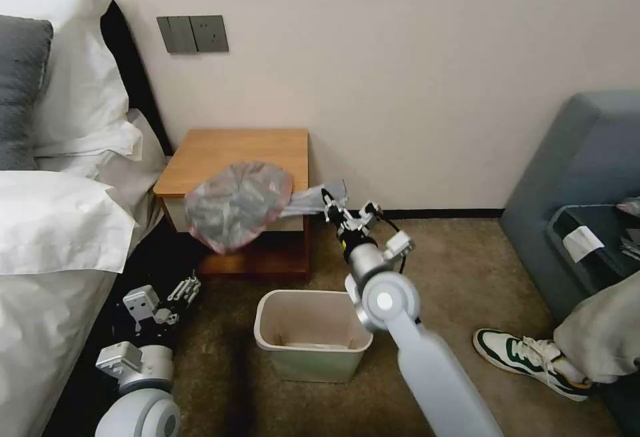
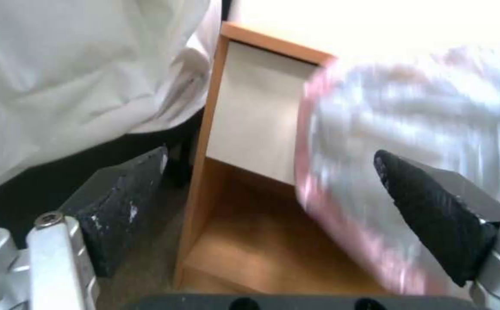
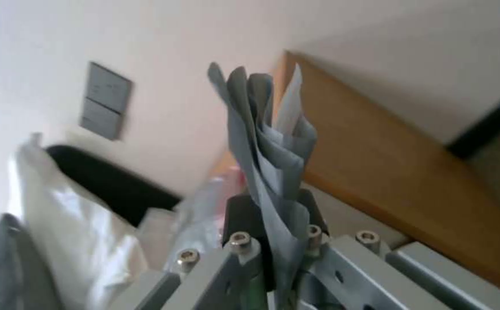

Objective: Pick up the garbage bag from the table and place it over the trash can.

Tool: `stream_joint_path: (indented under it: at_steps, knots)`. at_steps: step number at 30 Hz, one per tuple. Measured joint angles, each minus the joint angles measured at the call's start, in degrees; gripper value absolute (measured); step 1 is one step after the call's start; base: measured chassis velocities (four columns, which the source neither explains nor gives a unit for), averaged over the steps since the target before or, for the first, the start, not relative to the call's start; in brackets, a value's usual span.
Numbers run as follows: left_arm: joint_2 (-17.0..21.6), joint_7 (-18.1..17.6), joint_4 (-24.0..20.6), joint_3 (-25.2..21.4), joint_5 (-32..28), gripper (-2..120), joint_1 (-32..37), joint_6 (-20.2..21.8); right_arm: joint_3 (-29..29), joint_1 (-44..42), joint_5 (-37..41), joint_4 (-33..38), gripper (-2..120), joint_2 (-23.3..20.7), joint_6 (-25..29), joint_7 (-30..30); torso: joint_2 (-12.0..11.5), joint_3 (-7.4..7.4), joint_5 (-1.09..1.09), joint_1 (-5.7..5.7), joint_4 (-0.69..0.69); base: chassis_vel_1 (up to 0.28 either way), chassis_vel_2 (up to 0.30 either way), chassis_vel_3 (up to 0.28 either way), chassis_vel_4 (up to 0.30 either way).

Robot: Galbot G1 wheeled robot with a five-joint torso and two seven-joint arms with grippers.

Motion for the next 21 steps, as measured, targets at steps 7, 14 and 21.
stream_joint_path:
  at_steps: [7,14,21]
  knots:
    - [0.38,-0.39,0.02,-0.01,-0.65,95,-0.3,0.0,-2.53,-8.07,-2.32,6.82,0,-3.95,-3.71,7.62,0.0,0.0,0.01,0.0,-0.01,0.0,0.0,0.0,0.0]
    - [0.31,-0.44,0.53,0.66,-0.71,95,-0.61,0.06,-5.68,-14.47,-5.24,12.02,0,-6.61,-6.47,10.97,0.0,0.0,0.0,0.0,0.0,0.0,0.0,0.0,0.0]
    - [0.58,-0.46,0.68,0.8,-0.8,95,-0.96,0.22,-7.29,-15.03,-6.1,15.07,0,-5.3,-6.81,14.91,0.0,0.01,0.0,0.0,0.0,0.0,0.0,0.0,0.0]
